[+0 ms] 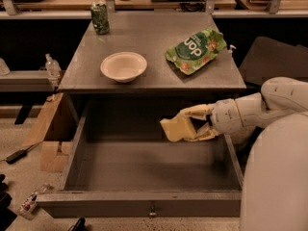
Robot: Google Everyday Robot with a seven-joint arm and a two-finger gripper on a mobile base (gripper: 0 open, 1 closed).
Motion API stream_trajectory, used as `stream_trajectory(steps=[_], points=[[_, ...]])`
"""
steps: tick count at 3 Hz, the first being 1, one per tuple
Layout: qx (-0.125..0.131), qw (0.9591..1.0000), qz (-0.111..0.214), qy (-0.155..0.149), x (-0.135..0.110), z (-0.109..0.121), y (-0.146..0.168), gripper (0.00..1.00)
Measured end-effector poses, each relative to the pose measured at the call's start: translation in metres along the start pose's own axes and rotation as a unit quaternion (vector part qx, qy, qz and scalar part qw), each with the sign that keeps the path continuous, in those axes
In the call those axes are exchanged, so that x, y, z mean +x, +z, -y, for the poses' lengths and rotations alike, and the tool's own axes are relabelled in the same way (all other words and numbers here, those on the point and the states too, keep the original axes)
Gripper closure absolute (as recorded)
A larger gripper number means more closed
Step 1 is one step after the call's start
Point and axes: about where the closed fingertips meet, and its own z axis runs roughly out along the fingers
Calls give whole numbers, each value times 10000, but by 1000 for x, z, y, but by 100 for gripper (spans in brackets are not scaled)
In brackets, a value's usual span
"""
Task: Place sponge into top drawer
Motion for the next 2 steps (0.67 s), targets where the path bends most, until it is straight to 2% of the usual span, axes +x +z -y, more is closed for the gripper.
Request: stream_trajectory(steps=[1, 2], points=[[5, 10000, -19, -6, 0, -1, 2, 4], [7, 10000, -27, -8, 0, -1, 3, 0]])
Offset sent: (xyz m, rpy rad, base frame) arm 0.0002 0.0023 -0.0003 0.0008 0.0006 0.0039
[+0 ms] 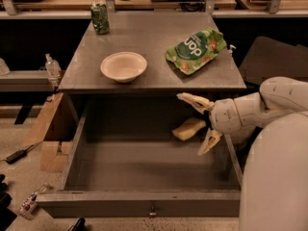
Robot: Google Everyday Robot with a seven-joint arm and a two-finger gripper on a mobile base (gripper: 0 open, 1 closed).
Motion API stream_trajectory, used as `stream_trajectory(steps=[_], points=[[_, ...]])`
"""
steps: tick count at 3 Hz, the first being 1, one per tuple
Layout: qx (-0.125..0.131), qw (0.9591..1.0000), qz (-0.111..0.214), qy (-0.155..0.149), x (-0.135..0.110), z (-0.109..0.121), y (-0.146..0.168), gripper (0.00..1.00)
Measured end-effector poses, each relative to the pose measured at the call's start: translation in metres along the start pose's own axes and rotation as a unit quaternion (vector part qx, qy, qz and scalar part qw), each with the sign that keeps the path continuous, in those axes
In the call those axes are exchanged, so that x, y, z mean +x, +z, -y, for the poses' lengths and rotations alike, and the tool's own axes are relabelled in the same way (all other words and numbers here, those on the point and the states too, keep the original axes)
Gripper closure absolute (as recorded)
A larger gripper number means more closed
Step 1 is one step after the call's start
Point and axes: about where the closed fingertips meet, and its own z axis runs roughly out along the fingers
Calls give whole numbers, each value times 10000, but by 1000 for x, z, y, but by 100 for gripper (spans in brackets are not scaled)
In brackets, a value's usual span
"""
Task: Place sponge into top drawer
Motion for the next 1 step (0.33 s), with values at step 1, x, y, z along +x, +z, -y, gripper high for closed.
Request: stream_trajectory(steps=[1], points=[[0, 10000, 0, 0, 0, 0, 0, 0]])
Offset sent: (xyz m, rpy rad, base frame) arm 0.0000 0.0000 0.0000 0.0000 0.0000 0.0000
